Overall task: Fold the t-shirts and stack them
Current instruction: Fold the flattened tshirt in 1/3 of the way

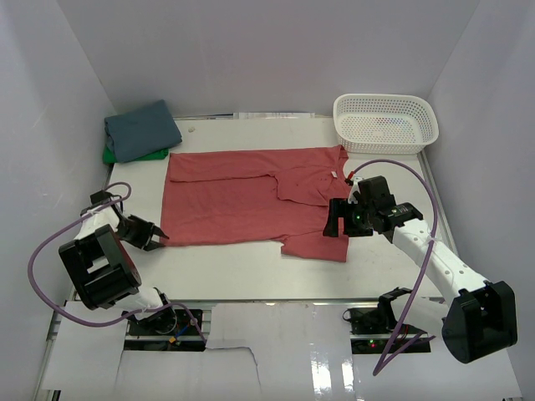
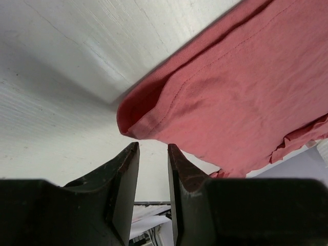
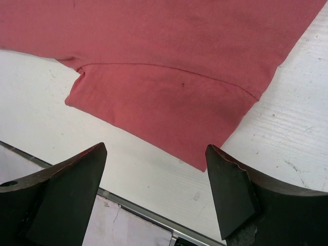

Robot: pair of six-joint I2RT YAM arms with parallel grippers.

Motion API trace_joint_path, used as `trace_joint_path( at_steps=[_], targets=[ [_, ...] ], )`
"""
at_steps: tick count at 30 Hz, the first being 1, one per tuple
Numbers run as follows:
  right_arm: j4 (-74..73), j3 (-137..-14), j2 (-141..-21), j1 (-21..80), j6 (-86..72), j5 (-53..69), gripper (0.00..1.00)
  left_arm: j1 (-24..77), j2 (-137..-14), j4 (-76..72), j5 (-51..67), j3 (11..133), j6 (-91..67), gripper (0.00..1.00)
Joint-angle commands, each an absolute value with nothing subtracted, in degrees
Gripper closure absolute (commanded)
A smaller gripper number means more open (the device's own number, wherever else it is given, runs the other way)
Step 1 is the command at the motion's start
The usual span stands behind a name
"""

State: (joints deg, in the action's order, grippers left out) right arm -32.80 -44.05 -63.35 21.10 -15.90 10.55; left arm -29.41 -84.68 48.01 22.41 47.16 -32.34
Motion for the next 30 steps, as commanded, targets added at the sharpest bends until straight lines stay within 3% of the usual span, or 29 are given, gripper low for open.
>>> trace_joint_path(
  at_steps=[1, 15, 30],
  targets=[
    [-31.2, -44.03, -62.93, 21.36, -15.38, 11.08, 0.16, -29.53, -82.88, 47.72, 22.06, 46.49, -31.2, 0.61],
    [-31.29, -43.95, -62.84, 21.36, -15.38, 10.9, 0.16, -29.53, -84.11, 47.73, 22.24, 51.94, -31.91, 0.61],
    [-31.82, -43.68, -62.23, 21.36, -15.47, 10.55, 0.16, -29.27, -87.62, 40.34, 22.85, 44.91, -32.44, 0.64]
  ],
)
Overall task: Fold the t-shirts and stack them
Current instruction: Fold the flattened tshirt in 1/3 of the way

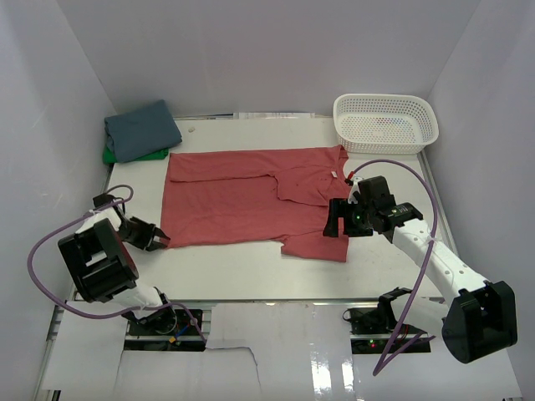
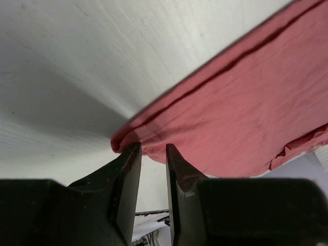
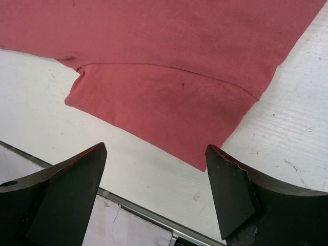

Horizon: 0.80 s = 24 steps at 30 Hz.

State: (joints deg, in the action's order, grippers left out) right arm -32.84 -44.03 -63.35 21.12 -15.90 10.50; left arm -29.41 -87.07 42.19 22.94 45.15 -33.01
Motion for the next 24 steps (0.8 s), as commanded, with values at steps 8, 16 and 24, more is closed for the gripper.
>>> trace_joint_path(
  at_steps=[8, 16, 24],
  targets=[
    [-34.18, -45.17, -62.58, 21.36, -15.21, 9.58, 0.15, -29.09, -82.18, 44.73, 21.35, 43.77, -33.75, 0.64],
    [-41.4, -43.42, -62.93, 21.36, -17.57, 5.8, 0.14, -29.09, -81.12, 45.61, 23.81, 44.64, -34.37, 0.64],
    [-35.0, -35.08, -56.69, 20.74, -27.94, 12.12, 0.14, -28.13, -80.6, 46.93, 27.42, 51.41, -34.11, 0.64]
  ],
)
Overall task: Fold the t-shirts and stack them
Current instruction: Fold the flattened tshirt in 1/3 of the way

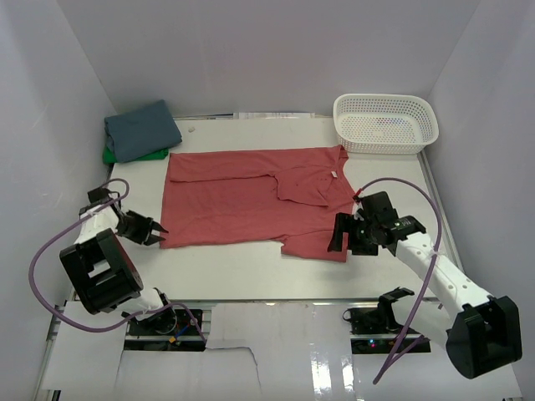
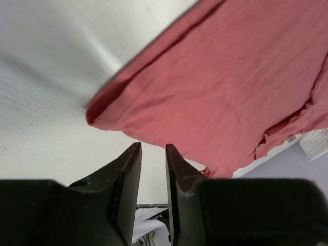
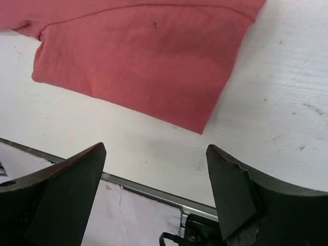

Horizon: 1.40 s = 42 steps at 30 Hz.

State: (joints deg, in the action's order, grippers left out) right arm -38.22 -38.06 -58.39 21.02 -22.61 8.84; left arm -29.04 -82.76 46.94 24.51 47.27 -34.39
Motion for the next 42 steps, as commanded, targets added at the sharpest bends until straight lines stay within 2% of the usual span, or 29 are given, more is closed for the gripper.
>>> trace_joint_path(
  at_steps=[1, 5, 8, 9, 15, 21, 30, 42],
  targets=[
    [-33.59, -33.76, -55.56, 20.66, -30.3, 13.78, 0.15, -25.78, -80.42, 47.28, 26.9, 53.85, -33.93, 0.64],
    [-28.31, -29.36, -52.56, 19.43, -35.24, 15.11, 0.15, -14.71, -79.54, 46.42, 26.11, 58.61, -33.66, 0.61],
    [-26.11, -27.34, -51.33, 18.55, -37.79, 15.82, 0.15, -3.55, -80.42, 40.56, 28.2, 59.59, -36.03, 0.59],
    [-25.58, -26.55, -51.07, 18.37, -38.14, 15.99, 0.15, 3.01, -81.12, 38.78, 28.47, 59.68, -36.64, 0.58],
    [-23.3, -25.66, -50.01, 15.91, -38.5, 13.1, 0.15, 20.27, -94.37, 25.85, 29.97, 64.67, -40.08, 0.58],
    [-21.28, -24.44, -52.47, 13.63, -38.32, 12.04, 0.15, 29.77, -108.43, 21.98, 29.71, 73.28, -42.44, 0.59],
    [-16.09, -21.01, -56.07, 12.57, -39.11, 15.81, 0.15, 33.13, -109.78, 20.74, 30.06, 74.36, -43.42, 0.59],
    [-12.48, -19.43, -61.08, 12.57, -39.81, 28.29, 0.16, 33.22, -110.04, 20.04, 30.76, 73.21, -43.68, 0.59]
  ],
)
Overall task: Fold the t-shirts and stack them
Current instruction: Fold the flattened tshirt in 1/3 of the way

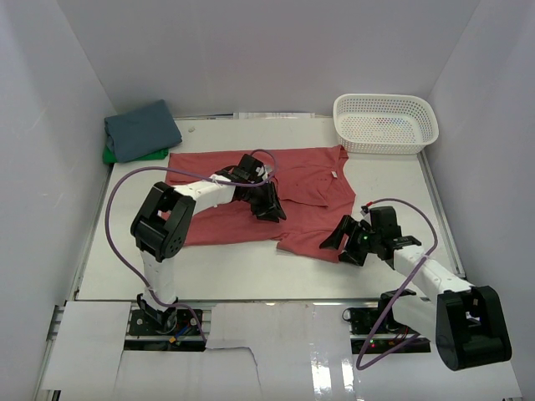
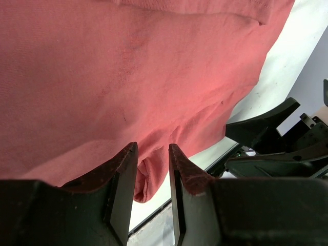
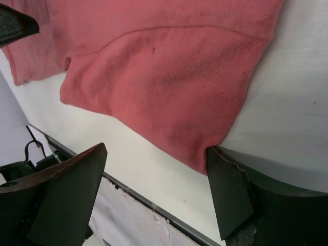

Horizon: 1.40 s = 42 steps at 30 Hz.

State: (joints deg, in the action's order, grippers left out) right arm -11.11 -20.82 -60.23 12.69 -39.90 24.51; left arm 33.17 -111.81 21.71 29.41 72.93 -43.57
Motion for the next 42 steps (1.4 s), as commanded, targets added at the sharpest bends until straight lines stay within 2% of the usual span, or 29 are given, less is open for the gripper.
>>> trace_joint_path(
  at_steps=[1, 9, 15, 23, 37, 39, 40, 42],
  targets=[
    [-12.48, -19.08, -60.56, 12.57, -40.42, 30.48, 0.17, 33.22, -110.04, 20.04, 30.76, 73.13, -43.59, 0.59],
    [-15.03, -19.33, -52.31, 12.48, -50.16, 38.05, 0.18, 33.22, -110.39, 19.86, 30.67, 72.86, -43.42, 0.59],
    [-14.33, -24.51, -53.52, 12.48, -52.73, 41.75, 0.17, 33.22, -110.39, 19.6, 30.94, 72.42, -43.42, 0.59],
    [-13.27, -30.76, -61.69, 10.11, -46.15, 39.29, 0.17, 33.22, -108.81, 19.25, 30.67, 70.58, -43.24, 0.59],
    [-1.76, -35.15, -79.35, 6.94, -42.62, 42.09, 0.17, 33.22, -106.0, 19.25, 30.5, 67.85, -42.98, 0.6],
    [-0.7, -36.12, -80.5, 6.94, -43.5, 42.71, 0.2, 33.22, -105.73, 19.25, 30.41, 67.59, -43.07, 0.6],
    [-0.01, -36.38, -81.29, 6.94, -43.94, 42.8, 0.25, 33.22, -105.65, 19.25, 30.41, 67.41, -43.15, 0.6],
    [1.49, -37.87, -82.43, 6.94, -44.03, 42.8, 0.3, 33.22, -105.64, 19.34, 30.5, 67.24, -43.24, 0.6]
  ],
)
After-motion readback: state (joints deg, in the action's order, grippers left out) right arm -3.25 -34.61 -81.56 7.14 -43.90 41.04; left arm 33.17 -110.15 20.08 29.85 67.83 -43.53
